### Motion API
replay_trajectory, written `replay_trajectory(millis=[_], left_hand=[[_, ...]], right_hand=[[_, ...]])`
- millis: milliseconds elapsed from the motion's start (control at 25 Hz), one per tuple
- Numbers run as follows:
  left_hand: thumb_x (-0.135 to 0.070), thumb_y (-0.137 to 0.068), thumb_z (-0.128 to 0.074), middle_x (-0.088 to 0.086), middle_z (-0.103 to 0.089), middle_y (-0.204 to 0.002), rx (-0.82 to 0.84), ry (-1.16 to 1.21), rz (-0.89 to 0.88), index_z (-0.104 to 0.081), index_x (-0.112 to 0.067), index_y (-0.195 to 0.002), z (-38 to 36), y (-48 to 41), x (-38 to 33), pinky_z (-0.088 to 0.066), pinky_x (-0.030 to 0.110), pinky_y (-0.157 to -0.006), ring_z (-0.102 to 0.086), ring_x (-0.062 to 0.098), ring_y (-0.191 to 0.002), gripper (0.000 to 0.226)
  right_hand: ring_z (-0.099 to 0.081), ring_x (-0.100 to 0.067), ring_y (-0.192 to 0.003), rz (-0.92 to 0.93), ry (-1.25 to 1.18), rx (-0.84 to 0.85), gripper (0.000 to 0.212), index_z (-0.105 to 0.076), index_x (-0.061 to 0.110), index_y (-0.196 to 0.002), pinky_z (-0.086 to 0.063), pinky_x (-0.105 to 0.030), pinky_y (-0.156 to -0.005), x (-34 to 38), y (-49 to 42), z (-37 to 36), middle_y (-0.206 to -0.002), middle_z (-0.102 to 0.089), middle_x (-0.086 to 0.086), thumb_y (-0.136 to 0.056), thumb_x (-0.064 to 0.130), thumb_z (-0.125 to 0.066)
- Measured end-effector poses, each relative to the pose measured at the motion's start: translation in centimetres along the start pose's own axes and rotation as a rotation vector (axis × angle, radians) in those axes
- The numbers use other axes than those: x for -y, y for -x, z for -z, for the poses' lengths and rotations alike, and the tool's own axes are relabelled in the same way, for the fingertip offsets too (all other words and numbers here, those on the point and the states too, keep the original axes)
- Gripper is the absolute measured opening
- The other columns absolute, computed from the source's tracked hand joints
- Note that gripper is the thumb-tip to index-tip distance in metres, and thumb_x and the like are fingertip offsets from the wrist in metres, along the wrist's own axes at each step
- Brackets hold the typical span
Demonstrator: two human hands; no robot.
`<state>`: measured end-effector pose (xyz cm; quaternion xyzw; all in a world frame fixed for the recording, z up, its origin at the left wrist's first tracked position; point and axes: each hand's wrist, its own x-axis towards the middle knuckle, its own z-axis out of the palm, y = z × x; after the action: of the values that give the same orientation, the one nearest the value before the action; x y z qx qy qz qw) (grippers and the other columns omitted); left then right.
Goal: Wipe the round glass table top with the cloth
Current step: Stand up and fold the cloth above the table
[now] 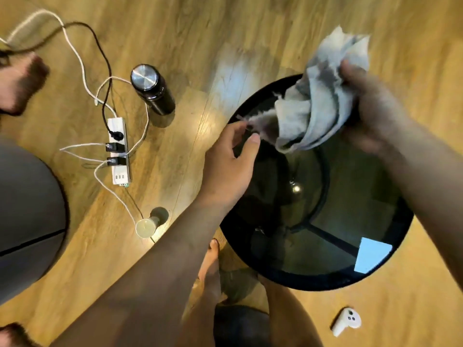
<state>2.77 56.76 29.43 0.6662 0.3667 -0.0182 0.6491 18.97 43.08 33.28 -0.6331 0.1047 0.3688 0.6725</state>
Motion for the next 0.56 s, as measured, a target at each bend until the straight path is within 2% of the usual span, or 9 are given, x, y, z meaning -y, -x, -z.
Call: replay_trajectory(millis=[120,200,240,320,360,440,480,560], left_hand=[[-0.034,-0.096,-0.058,-0.014,-0.056,-0.124,-0.003,0.037,0.035,-0.052,-0.024,-0.135,-0.6,0.7,-7.1,-0.041,0.012,-0.085,-0.054,0.000,-0.109,0.041],[-0.029,-0.087,-0.064,-0.014,-0.058,-0.124,0.174,0.004,0.048,-0.054,-0.025,-0.135,-0.2,1.7,-10.6,-0.043,0.015,-0.086,-0.057,0.002,-0.109,0.049],[-0.026,-0.081,-0.064,-0.011,-0.064,-0.123,0.304,-0.002,0.059,-0.060,-0.026,-0.129,0.1,2.7,-12.6,-0.048,0.021,-0.090,-0.061,0.007,-0.111,0.048],[-0.020,-0.076,-0.067,-0.006,-0.074,-0.111,0.494,-0.042,0.042,-0.069,-0.026,-0.114,0.4,5.2,-17.1,-0.054,0.030,-0.091,-0.068,0.012,-0.108,0.039],[-0.016,-0.077,-0.072,-0.010,-0.075,-0.105,0.520,-0.104,-0.008,-0.071,-0.026,-0.109,0.4,6.6,-19.4,-0.055,0.028,-0.087,-0.069,0.008,-0.103,0.034],[-0.010,-0.078,-0.077,-0.020,-0.075,-0.093,0.471,-0.214,-0.137,-0.069,-0.029,-0.101,0.3,9.5,-23.7,-0.055,0.020,-0.077,-0.068,-0.007,-0.089,0.031],[-0.009,-0.077,-0.078,-0.020,-0.074,-0.089,0.418,-0.255,-0.194,-0.069,-0.028,-0.098,0.3,10.7,-25.6,-0.057,0.022,-0.073,-0.067,-0.008,-0.083,0.030],[-0.012,-0.073,-0.083,-0.006,-0.074,-0.088,0.334,-0.298,-0.316,-0.066,-0.020,-0.095,0.5,13.5,-29.7,-0.060,0.038,-0.075,-0.069,0.006,-0.082,0.029]], right_hand=[[-0.063,-0.035,-0.118,-0.059,-0.115,0.132,0.051,-0.053,0.001,-0.134,-0.049,-0.048,-0.104,-0.5,5.8,-0.3,-0.129,-0.063,-0.021,-0.084,0.011,-0.060],[-0.063,-0.035,-0.116,-0.076,-0.189,0.210,0.053,-0.056,-0.002,-0.129,-0.049,-0.047,-0.103,0.3,9.4,-0.9,-0.126,-0.065,-0.021,-0.077,0.003,-0.054],[-0.065,-0.034,-0.113,-0.078,-0.249,0.237,0.050,-0.060,-0.002,-0.125,-0.051,-0.046,-0.101,1.5,11.1,-0.8,-0.122,-0.066,-0.021,-0.075,0.003,-0.052],[-0.066,-0.033,-0.109,-0.046,-0.355,0.280,0.046,-0.065,0.000,-0.119,-0.054,-0.043,-0.097,5.3,14.7,-1.1,-0.118,-0.068,-0.021,-0.076,0.010,-0.054],[-0.065,-0.034,-0.112,-0.020,-0.381,0.273,0.047,-0.064,-0.001,-0.122,-0.052,-0.045,-0.099,7.2,16.5,-1.3,-0.120,-0.068,-0.022,-0.078,0.015,-0.054],[-0.062,-0.035,-0.118,0.000,-0.345,0.198,0.053,-0.061,0.000,-0.128,-0.045,-0.048,-0.107,10.7,19.7,-2.0,-0.124,-0.067,-0.022,-0.082,0.026,-0.054],[-0.063,-0.033,-0.119,0.025,-0.301,0.140,0.052,-0.062,0.003,-0.127,-0.042,-0.049,-0.110,12.4,20.8,-2.3,-0.124,-0.068,-0.020,-0.083,0.030,-0.057],[-0.064,-0.030,-0.117,0.114,-0.176,0.055,0.050,-0.067,0.012,-0.123,-0.041,-0.050,-0.110,16.0,23.6,-2.5,-0.121,-0.071,-0.014,-0.088,0.046,-0.059]])
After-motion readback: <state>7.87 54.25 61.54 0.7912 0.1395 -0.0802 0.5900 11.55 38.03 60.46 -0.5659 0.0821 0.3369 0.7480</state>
